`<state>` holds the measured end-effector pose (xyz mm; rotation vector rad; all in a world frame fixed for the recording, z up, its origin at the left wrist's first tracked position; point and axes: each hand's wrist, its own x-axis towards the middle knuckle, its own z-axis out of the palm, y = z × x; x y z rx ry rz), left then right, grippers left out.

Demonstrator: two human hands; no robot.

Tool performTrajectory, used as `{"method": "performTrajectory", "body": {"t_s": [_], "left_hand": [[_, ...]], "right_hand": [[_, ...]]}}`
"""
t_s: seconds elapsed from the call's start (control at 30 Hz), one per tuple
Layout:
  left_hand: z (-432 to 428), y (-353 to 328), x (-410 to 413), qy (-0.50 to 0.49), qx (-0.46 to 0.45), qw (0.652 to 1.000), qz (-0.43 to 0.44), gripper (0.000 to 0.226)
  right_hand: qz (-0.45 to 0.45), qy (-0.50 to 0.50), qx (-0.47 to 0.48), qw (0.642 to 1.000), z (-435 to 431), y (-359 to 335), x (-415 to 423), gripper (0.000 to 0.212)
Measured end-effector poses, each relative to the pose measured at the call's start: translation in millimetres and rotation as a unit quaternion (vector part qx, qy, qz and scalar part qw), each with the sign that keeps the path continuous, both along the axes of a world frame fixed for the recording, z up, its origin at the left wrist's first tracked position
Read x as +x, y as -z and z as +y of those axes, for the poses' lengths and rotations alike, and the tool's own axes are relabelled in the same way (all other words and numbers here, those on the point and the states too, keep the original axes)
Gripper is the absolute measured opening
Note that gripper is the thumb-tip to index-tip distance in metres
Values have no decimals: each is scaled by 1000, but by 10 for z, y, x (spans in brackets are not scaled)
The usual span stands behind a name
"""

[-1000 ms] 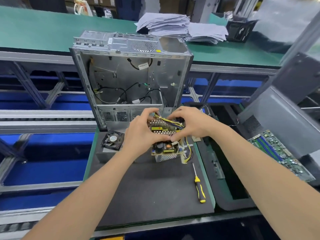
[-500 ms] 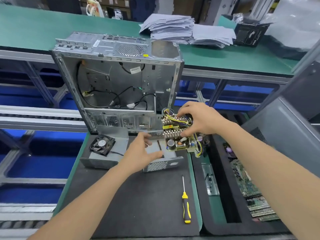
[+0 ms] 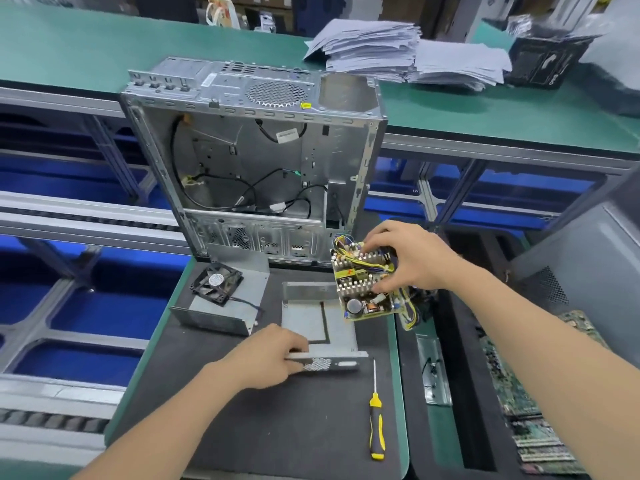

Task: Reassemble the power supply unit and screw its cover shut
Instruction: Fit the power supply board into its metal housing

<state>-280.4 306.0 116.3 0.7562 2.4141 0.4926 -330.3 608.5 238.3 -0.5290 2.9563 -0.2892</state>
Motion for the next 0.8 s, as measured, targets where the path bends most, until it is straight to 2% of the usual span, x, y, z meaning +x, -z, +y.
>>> {"method": "performTrajectory", "body": {"t_s": [0.03, 0.07, 0.13, 0.2, 0.23, 0.3, 0.37, 0.4, 0.47, 0.5, 0.53, 0.6, 0.67, 0.73, 0.8], "left_hand": [[-73, -22, 5, 6, 8, 999, -38, 14], [-133, -66, 3, 12, 30, 995, -92, 11], [-185, -141, -13, -19, 103, 974, -201, 47], [-87, -195, -17, -116, 193, 955, -194, 76], [12, -222, -16, -180, 253, 930, -197, 84], [253, -234, -7, -289, 394, 836, -248, 88], [458, -217, -1, -365, 507, 721, -299, 79], [516, -228, -4, -392, 544, 675, -307, 73], [553, -231, -6, -418, 592, 617, -308, 64], [553, -220, -5, -422, 605, 601, -308, 59], [548, -215, -7, -426, 610, 594, -307, 56], [509, -196, -28, -433, 601, 602, -297, 49], [423, -178, -75, -431, 591, 616, -293, 46], [286, -170, -147, -414, 589, 621, -310, 49], [148, -180, -214, -391, 580, 633, -331, 49]], "right_hand": [[-3, 0, -7, 1000, -31, 18, 14, 66], [-5, 1, -17, 1000, -64, 33, 24, 66], [-12, 4, -43, 999, -135, 65, 41, 67], [-13, 14, -70, 997, -214, 93, 58, 69], [-9, 21, -85, 996, -254, 109, 70, 68], [5, 35, -121, 992, -323, 141, 99, 67], [23, 53, -156, 986, -371, 175, 131, 66], [30, 65, -173, 982, -385, 192, 148, 66], [33, 86, -197, 976, -405, 206, 182, 70], [29, 90, -200, 975, -410, 201, 196, 72], [19, 88, -201, 975, -406, 188, 206, 73], [-13, 75, -216, 973, -375, 136, 224, 65], [-55, 64, -270, 959, -291, 77, 230, 44], [-90, 90, -343, 931, -221, 16, 255, 21], [-123, 175, -403, 890, -211, -38, 255, 22]]}}
